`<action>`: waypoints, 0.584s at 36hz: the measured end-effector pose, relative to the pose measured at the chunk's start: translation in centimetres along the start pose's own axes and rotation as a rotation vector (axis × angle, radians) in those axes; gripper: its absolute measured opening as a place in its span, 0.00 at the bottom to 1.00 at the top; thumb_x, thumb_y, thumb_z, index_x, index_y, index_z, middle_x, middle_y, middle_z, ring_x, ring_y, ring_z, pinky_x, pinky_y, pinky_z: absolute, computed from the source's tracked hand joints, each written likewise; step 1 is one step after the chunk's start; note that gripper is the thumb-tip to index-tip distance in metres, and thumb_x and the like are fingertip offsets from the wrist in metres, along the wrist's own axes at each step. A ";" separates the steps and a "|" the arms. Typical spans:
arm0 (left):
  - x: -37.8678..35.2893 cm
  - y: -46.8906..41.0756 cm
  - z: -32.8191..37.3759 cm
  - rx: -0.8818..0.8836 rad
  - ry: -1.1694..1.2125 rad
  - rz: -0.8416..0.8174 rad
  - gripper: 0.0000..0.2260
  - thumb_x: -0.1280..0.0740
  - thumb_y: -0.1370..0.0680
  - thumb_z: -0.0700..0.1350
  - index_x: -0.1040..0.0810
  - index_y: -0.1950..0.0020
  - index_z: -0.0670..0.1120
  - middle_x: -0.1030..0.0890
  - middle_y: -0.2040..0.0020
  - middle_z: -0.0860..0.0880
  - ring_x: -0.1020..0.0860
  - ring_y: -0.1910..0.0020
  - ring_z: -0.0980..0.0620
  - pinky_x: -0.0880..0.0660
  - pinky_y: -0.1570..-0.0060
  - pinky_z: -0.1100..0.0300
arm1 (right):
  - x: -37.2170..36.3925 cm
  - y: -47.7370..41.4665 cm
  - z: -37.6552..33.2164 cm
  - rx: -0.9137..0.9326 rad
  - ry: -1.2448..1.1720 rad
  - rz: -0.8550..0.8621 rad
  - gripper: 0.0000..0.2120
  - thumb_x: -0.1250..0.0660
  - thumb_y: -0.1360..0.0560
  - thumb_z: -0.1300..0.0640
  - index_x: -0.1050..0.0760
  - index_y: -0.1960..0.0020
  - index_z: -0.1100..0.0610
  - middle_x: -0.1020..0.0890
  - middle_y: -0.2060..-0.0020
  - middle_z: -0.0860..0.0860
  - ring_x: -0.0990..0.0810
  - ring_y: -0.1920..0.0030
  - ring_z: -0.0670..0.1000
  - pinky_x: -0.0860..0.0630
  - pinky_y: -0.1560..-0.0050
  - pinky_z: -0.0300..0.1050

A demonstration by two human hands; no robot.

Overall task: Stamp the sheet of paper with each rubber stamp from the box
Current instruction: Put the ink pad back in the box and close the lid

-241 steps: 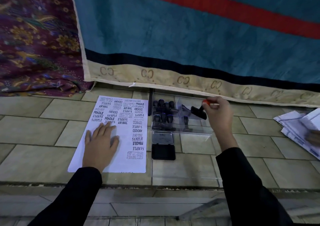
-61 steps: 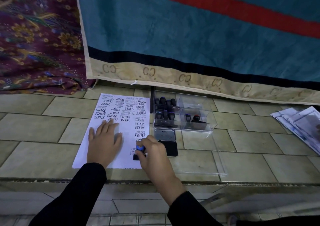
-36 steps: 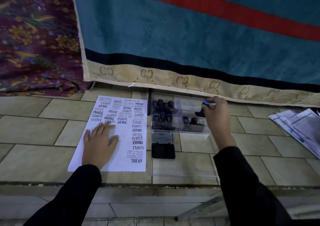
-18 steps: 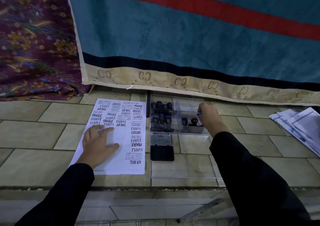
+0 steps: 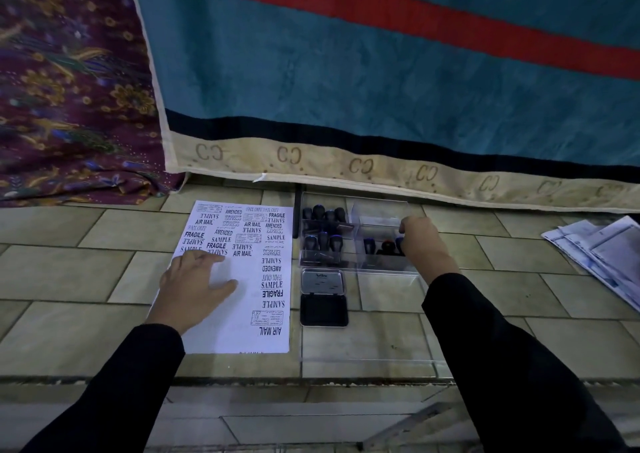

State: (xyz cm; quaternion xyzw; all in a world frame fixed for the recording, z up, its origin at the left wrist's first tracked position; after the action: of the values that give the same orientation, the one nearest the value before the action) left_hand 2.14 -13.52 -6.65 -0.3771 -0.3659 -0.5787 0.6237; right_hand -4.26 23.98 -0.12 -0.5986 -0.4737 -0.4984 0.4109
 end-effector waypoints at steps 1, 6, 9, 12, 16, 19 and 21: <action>0.0 0.1 0.4 -0.031 -0.001 0.046 0.23 0.31 0.27 0.55 0.28 0.34 0.51 0.31 0.35 0.49 0.36 0.35 0.47 0.38 0.36 0.49 | 0.2 0.2 0.0 0.001 -0.016 0.017 0.09 0.36 0.27 0.67 0.24 0.47 0.64 0.22 0.49 0.63 0.21 0.51 0.63 0.22 0.55 0.51; -0.6 1.6 3.6 -0.208 0.078 0.063 0.30 0.40 0.29 0.68 0.29 0.34 0.52 0.30 0.32 0.52 0.35 0.33 0.51 0.38 0.36 0.51 | 1.0 3.5 -2.3 0.091 -0.204 0.217 0.10 0.38 0.26 0.68 0.22 0.48 0.62 0.22 0.52 0.58 0.23 0.59 0.55 0.26 0.59 0.44; -1.8 2.9 6.3 -0.285 0.131 -0.080 0.43 0.47 0.36 0.77 0.38 0.28 0.54 0.36 0.27 0.53 0.42 0.27 0.53 0.46 0.28 0.51 | -0.3 6.5 -4.7 0.163 -0.321 0.153 0.07 0.38 0.23 0.63 0.21 0.52 0.59 0.18 0.58 0.54 0.22 0.64 0.49 0.25 0.63 0.39; -3.1 3.6 8.1 -0.299 0.127 -0.184 0.50 0.42 0.39 0.78 0.49 0.24 0.55 0.45 0.23 0.53 0.50 0.25 0.55 0.55 0.25 0.52 | -2.9 8.2 -6.1 0.157 -0.363 0.021 0.07 0.37 0.24 0.60 0.21 0.53 0.59 0.16 0.59 0.55 0.19 0.61 0.51 0.21 0.57 0.42; -4.5 3.6 8.7 -0.314 0.100 -0.194 0.51 0.35 0.38 0.74 0.54 0.24 0.56 0.47 0.22 0.52 0.53 0.24 0.55 0.58 0.25 0.51 | -5.0 8.8 -6.8 0.117 -0.317 -0.041 0.08 0.39 0.23 0.60 0.22 0.52 0.61 0.17 0.58 0.57 0.19 0.58 0.56 0.20 0.56 0.50; -4.7 3.6 8.8 -0.305 0.101 -0.183 0.50 0.32 0.37 0.71 0.54 0.24 0.56 0.46 0.22 0.51 0.53 0.24 0.54 0.58 0.26 0.51 | -5.5 8.6 -7.0 0.095 -0.277 -0.028 0.07 0.39 0.23 0.62 0.23 0.51 0.61 0.17 0.57 0.57 0.19 0.57 0.57 0.20 0.58 0.50; -4.6 3.6 9.0 -0.293 0.110 -0.183 0.49 0.31 0.35 0.69 0.53 0.24 0.56 0.46 0.22 0.50 0.52 0.24 0.54 0.59 0.26 0.53 | -5.7 8.3 -7.0 0.084 -0.277 -0.022 0.05 0.37 0.25 0.63 0.23 0.52 0.60 0.17 0.57 0.57 0.19 0.57 0.57 0.20 0.58 0.51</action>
State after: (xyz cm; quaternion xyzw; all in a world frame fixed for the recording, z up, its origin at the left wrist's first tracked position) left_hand 5.28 -3.27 -6.94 -0.3968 -0.2758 -0.7001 0.5258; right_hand 2.11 14.57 -4.79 -0.6387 -0.5528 -0.3952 0.3609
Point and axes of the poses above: each hand's wrist, its own y-axis away from the middle knuckle, its own x-axis out of the back of the hand, z = x × y, the point moved 2 cm from there along -y, towards the middle knuckle
